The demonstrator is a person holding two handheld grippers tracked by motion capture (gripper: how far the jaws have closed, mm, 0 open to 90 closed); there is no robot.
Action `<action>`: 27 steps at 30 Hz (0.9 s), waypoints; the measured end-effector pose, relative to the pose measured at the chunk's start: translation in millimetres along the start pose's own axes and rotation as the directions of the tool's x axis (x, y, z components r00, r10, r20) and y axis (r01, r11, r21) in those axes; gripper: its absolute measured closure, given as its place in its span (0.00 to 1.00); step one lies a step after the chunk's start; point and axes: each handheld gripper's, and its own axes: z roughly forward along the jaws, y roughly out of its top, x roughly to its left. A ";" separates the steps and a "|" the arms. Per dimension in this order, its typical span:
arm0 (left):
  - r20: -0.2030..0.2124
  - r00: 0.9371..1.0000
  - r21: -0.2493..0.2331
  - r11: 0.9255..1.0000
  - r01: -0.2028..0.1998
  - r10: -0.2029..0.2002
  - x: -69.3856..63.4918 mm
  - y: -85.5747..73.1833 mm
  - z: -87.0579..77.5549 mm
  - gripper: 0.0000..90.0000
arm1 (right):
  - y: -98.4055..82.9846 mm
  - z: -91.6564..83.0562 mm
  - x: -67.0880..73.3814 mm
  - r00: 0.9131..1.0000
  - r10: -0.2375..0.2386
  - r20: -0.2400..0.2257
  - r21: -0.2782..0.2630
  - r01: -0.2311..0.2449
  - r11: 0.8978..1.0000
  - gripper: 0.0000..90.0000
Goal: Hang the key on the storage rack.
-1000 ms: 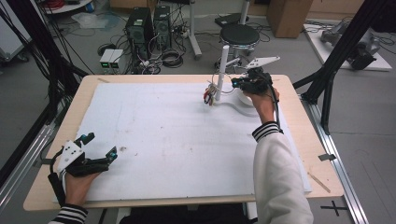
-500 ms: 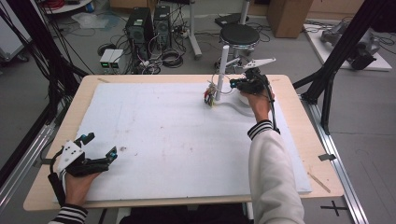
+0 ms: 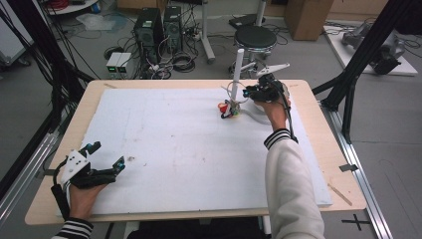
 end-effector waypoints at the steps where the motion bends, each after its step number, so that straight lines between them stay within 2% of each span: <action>1: -0.001 1.000 0.000 1.000 -0.001 0.001 0.1 0.0 0.0 0.02 | -0.2 -1.0 0.0 1.000 0.004 0.000 0.004 -0.004 1.000 0.76; 2: 0.000 1.000 0.000 1.000 -0.001 0.001 0.1 0.0 -0.1 0.02 | -0.2 -1.8 -0.1 1.000 0.005 -0.005 -0.002 -0.005 1.000 0.73; 4: 0.001 1.000 -0.002 1.000 0.000 0.000 0.0 0.0 -0.1 0.02 | 0.0 -3.9 0.6 1.000 0.012 -0.002 -0.018 -0.012 1.000 0.60; 6: 0.001 1.000 -0.002 1.000 0.000 0.000 0.1 -0.1 -0.1 0.02 | 0.4 -5.8 1.8 0.999 0.033 0.003 -0.028 -0.033 0.999 0.38; 9: 0.001 1.000 -0.006 1.000 -0.003 0.003 -0.2 -0.1 -0.1 0.02 | 0.1 -8.4 4.7 0.998 0.059 0.005 -0.016 -0.059 0.998 0.12; 11: 0.002 1.000 -0.006 1.000 -0.004 0.004 -0.2 -0.1 -0.1 0.02 | -2.5 -12.5 8.7 0.998 0.061 0.005 -0.033 -0.061 0.998 0.09; 13: 0.003 1.000 -0.006 1.000 -0.002 0.002 -0.2 -0.2 -0.2 0.02 | -7.1 -18.9 12.4 0.998 0.052 -0.023 -0.068 -0.054 0.996 0.01; 18: 0.003 1.000 -0.006 1.000 -0.003 0.003 0.0 -0.1 -0.2 0.02 | -26.9 -35.3 23.6 0.994 0.051 -0.100 -0.155 -0.066 0.986 0.01; 21: 0.002 1.000 -0.008 1.000 0.003 -0.003 -0.2 -0.2 -0.1 0.02 | -41.1 -46.7 33.0 0.993 0.017 -0.115 -0.182 -0.038 0.983 0.01; 24: 0.002 1.000 -0.006 1.000 -0.005 0.005 -0.3 -0.2 -0.4 0.02 | -57.8 -60.4 42.6 0.991 -0.002 -0.130 -0.235 -0.029 0.972 0.01; 27: 0.003 1.000 -0.008 1.000 -0.007 0.007 -0.3 -0.2 -0.4 0.02 | -76.9 -73.1 50.5 0.992 -0.020 -0.124 -0.301 -0.018 0.954 0.01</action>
